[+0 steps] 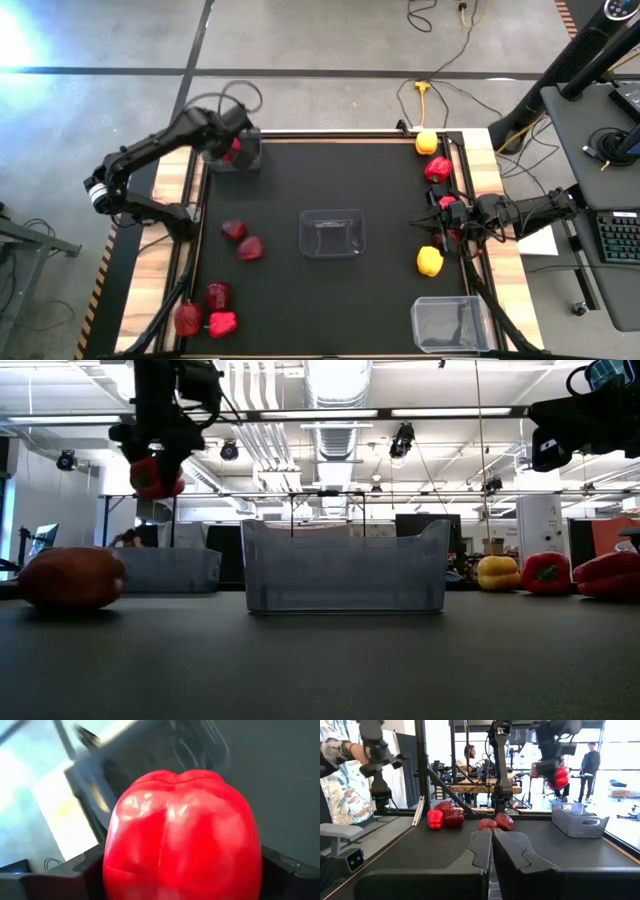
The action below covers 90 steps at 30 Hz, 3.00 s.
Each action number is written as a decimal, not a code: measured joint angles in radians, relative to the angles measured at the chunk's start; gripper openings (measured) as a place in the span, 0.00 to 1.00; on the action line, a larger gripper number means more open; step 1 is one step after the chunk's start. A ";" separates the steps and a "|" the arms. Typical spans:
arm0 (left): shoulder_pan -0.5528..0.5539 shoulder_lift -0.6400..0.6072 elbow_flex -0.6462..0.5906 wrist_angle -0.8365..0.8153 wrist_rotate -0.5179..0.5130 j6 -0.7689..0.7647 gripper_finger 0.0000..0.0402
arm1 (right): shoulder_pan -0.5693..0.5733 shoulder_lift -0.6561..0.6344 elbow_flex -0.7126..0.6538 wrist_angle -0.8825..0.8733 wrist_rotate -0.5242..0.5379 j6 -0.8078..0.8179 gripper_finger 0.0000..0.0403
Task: Sort produce into baskets
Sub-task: Put the red bell pepper into the top black bin
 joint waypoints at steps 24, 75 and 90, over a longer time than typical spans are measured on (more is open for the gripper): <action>0.364 0.401 -0.070 0.336 -0.007 0.065 0.78 | 0.000 0.000 0.000 0.000 0.000 0.000 0.03; 0.381 0.476 -0.009 0.292 -0.033 0.000 0.90 | 0.000 0.000 0.000 0.000 0.000 0.000 0.03; 0.377 0.477 0.068 0.167 -0.049 0.008 0.90 | 0.000 0.000 0.000 0.000 0.000 0.000 0.03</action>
